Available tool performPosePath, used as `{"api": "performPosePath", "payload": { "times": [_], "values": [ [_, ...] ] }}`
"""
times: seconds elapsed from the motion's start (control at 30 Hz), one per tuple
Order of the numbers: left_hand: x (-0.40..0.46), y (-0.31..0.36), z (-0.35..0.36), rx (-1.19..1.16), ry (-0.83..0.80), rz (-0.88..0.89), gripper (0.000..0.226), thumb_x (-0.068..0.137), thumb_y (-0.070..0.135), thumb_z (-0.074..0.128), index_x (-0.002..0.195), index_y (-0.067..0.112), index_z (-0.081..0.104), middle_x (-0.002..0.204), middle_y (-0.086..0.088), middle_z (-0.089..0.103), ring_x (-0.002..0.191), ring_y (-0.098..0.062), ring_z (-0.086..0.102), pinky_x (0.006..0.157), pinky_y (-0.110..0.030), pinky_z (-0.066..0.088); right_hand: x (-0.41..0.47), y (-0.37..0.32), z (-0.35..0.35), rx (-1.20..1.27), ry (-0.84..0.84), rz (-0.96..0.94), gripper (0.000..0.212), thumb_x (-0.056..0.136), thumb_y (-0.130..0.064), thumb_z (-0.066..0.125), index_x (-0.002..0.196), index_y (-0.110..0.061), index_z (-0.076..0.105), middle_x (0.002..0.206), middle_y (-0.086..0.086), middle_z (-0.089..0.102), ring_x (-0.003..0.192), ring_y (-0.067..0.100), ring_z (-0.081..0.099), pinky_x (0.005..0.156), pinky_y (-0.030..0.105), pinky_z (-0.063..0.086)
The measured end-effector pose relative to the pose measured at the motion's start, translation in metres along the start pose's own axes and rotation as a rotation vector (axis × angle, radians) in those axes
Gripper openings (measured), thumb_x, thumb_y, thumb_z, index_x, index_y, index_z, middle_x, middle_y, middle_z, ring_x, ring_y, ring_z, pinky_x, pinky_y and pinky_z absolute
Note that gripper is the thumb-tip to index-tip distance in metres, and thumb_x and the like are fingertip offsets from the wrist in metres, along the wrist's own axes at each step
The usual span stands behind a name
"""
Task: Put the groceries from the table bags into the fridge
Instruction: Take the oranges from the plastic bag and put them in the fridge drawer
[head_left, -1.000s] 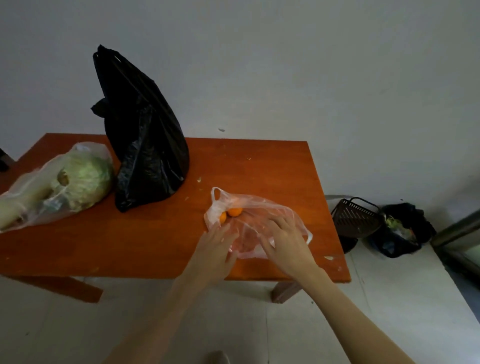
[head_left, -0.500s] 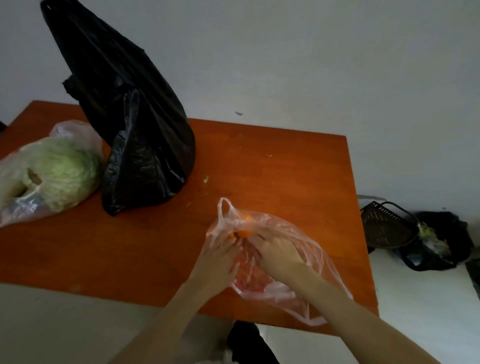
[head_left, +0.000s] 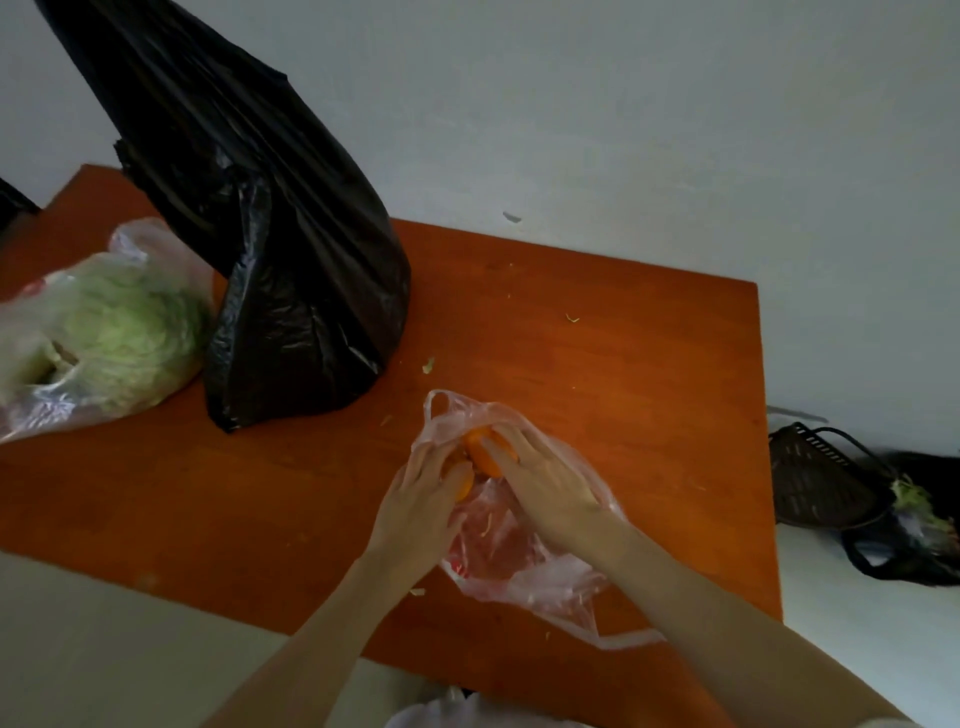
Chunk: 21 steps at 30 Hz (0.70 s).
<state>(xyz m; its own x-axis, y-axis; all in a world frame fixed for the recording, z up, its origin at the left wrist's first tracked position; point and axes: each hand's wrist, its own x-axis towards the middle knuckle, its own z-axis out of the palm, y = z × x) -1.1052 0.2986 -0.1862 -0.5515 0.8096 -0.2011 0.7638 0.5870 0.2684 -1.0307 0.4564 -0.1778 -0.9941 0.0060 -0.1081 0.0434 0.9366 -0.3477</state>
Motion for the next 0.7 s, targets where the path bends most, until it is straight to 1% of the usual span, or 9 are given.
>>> {"api": "performPosePath", "payload": {
  "times": [0.03, 0.1, 0.17, 0.23, 0.3, 0.43, 0.5, 0.6, 0.7],
  "values": [
    [0.002, -0.001, 0.000, -0.012, -0.009, -0.015, 0.055, 0.076, 0.027, 0.071, 0.125, 0.021, 0.047, 0.136, -0.003, 0.042, 0.129, -0.025, 0.038, 0.101, -0.038, 0.043, 0.005, 0.001, 0.000, 0.015, -0.016, 0.004, 0.069, 0.073, 0.004, 0.067, 0.134, -0.009, 0.040, 0.141, 0.013, 0.039, 0.131, 0.027, 0.040, 0.077, 0.022, 0.055],
    [0.007, -0.004, 0.001, -0.019, -0.015, -0.050, 0.061, 0.081, 0.028, 0.067, 0.135, 0.021, 0.038, 0.142, -0.002, 0.034, 0.134, -0.024, 0.028, 0.106, -0.039, 0.038, 0.014, 0.005, 0.002, 0.031, -0.041, 0.030, 0.074, 0.065, 0.005, 0.073, 0.130, -0.010, 0.041, 0.135, 0.014, 0.042, 0.118, 0.026, 0.052, 0.064, 0.017, 0.053],
    [0.013, -0.007, 0.001, -0.025, -0.035, -0.100, 0.067, 0.085, 0.027, 0.063, 0.141, 0.024, 0.027, 0.146, 0.000, 0.025, 0.139, -0.023, 0.017, 0.111, -0.036, 0.033, 0.023, 0.007, 0.000, 0.044, -0.088, 0.060, 0.069, 0.070, 0.007, 0.067, 0.130, -0.012, 0.041, 0.139, 0.011, 0.036, 0.108, 0.022, 0.056, 0.055, 0.015, 0.042],
    [0.017, -0.010, 0.001, -0.042, -0.064, -0.143, 0.071, 0.084, 0.027, 0.064, 0.142, 0.026, 0.023, 0.146, 0.002, 0.023, 0.140, -0.022, 0.013, 0.110, -0.034, 0.031, 0.032, 0.011, 0.001, 0.040, -0.089, 0.107, 0.066, 0.077, 0.009, 0.058, 0.136, -0.011, 0.035, 0.148, 0.008, 0.026, 0.108, 0.022, 0.055, 0.057, 0.017, 0.036],
    [0.021, -0.013, 0.001, -0.041, -0.094, -0.170, 0.071, 0.083, 0.029, 0.065, 0.141, 0.024, 0.024, 0.147, 0.001, 0.022, 0.140, -0.022, 0.013, 0.109, -0.034, 0.033, 0.040, 0.014, 0.001, -0.008, -0.078, 0.138, 0.067, 0.081, 0.009, 0.053, 0.139, -0.009, 0.027, 0.154, 0.008, 0.017, 0.113, 0.024, 0.053, 0.060, 0.020, 0.035],
    [0.030, -0.019, -0.002, -0.094, -0.180, -0.204, 0.076, 0.083, 0.032, 0.065, 0.143, 0.023, 0.021, 0.149, 0.000, 0.020, 0.140, -0.024, 0.012, 0.108, -0.039, 0.036, 0.051, 0.016, 0.001, -0.048, -0.153, 0.166, 0.062, 0.082, 0.013, 0.049, 0.137, -0.003, 0.026, 0.146, 0.018, 0.031, 0.114, 0.028, 0.053, 0.066, 0.023, 0.039],
    [0.033, -0.024, -0.005, -0.192, -0.242, -0.225, 0.075, 0.087, 0.037, 0.058, 0.146, 0.025, 0.014, 0.152, 0.002, 0.015, 0.140, -0.025, 0.009, 0.108, -0.042, 0.033, 0.052, 0.017, 0.001, -0.073, -0.153, 0.178, 0.060, 0.084, 0.006, 0.053, 0.137, -0.004, 0.026, 0.143, 0.020, 0.034, 0.114, 0.030, 0.054, 0.070, 0.026, 0.046],
    [0.036, -0.033, -0.009, -0.291, -0.318, -0.232, 0.069, 0.093, 0.038, 0.047, 0.148, 0.024, 0.008, 0.155, 0.002, 0.010, 0.141, -0.026, 0.008, 0.111, -0.045, 0.025, 0.050, 0.017, 0.000, -0.077, -0.183, 0.170, 0.063, 0.083, -0.002, 0.060, 0.137, -0.009, 0.029, 0.144, 0.020, 0.030, 0.117, 0.032, 0.052, 0.076, 0.032, 0.052],
    [0.038, -0.040, -0.009, -0.288, -0.364, -0.214, 0.076, 0.089, 0.035, 0.056, 0.148, 0.028, 0.009, 0.154, 0.001, 0.012, 0.139, -0.028, 0.012, 0.110, -0.046, 0.028, 0.046, 0.008, -0.011, 0.045, -0.159, 0.185, 0.072, 0.078, -0.023, 0.069, 0.138, -0.016, 0.030, 0.138, 0.014, 0.037, 0.118, 0.030, 0.050, 0.084, 0.036, 0.051]
  ]
}}
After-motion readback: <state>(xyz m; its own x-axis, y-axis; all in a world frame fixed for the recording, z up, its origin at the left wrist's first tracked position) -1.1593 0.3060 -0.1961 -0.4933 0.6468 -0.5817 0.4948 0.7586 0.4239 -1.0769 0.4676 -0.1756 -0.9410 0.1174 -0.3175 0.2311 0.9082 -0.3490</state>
